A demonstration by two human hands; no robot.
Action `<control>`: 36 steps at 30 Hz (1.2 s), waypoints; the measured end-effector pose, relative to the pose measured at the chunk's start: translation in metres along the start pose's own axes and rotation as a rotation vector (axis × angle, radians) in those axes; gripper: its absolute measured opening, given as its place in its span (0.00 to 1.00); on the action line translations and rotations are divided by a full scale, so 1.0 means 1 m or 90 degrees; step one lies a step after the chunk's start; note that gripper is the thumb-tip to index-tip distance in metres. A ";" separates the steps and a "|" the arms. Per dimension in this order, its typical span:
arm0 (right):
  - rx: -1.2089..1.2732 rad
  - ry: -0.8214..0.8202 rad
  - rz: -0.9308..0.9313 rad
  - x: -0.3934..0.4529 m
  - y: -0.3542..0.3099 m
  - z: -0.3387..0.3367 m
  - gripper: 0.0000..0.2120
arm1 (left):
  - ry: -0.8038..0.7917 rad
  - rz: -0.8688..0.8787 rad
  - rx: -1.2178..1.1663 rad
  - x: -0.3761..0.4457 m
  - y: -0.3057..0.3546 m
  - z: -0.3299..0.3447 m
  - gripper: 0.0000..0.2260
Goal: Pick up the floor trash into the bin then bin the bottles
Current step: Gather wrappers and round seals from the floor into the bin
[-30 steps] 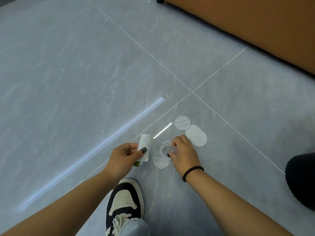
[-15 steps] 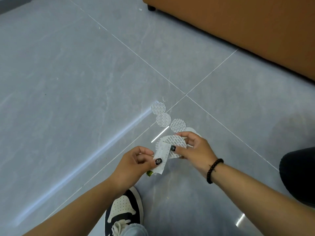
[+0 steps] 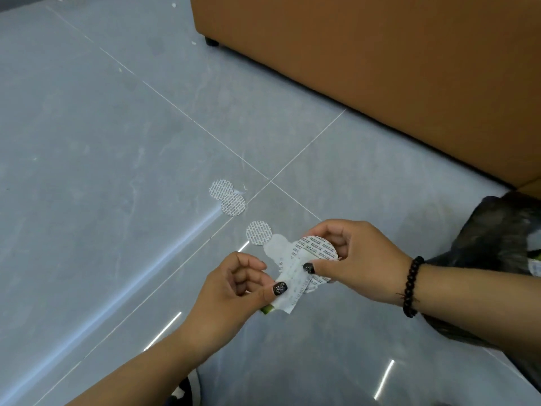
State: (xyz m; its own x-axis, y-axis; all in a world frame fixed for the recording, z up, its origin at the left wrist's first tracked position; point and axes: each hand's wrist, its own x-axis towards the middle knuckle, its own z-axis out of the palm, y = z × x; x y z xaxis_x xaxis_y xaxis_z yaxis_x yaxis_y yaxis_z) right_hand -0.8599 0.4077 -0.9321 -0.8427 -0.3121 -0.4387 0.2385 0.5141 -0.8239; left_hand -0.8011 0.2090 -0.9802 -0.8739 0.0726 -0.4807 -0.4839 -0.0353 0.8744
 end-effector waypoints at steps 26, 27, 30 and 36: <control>-0.529 0.360 0.307 -0.127 0.039 -0.227 0.13 | -0.062 -0.120 0.075 0.005 -0.001 0.085 0.05; -0.501 0.346 0.313 -0.124 0.044 -0.222 0.13 | -0.061 -0.123 0.072 0.006 0.000 0.086 0.05; -0.436 0.391 0.289 -0.110 0.070 -0.210 0.12 | -0.059 -0.123 0.059 0.006 0.001 0.088 0.06; -0.383 0.492 0.212 -0.095 0.093 -0.203 0.14 | -0.041 -0.114 0.045 0.006 -0.002 0.078 0.06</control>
State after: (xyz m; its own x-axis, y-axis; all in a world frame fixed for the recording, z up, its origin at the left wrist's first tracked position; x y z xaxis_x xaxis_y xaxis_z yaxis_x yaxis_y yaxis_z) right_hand -0.8552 0.6471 -0.8940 -0.9086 0.4084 -0.0874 0.4152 0.8608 -0.2944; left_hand -0.8016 0.2874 -0.9791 -0.7678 0.1353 -0.6262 -0.6253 0.0547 0.7785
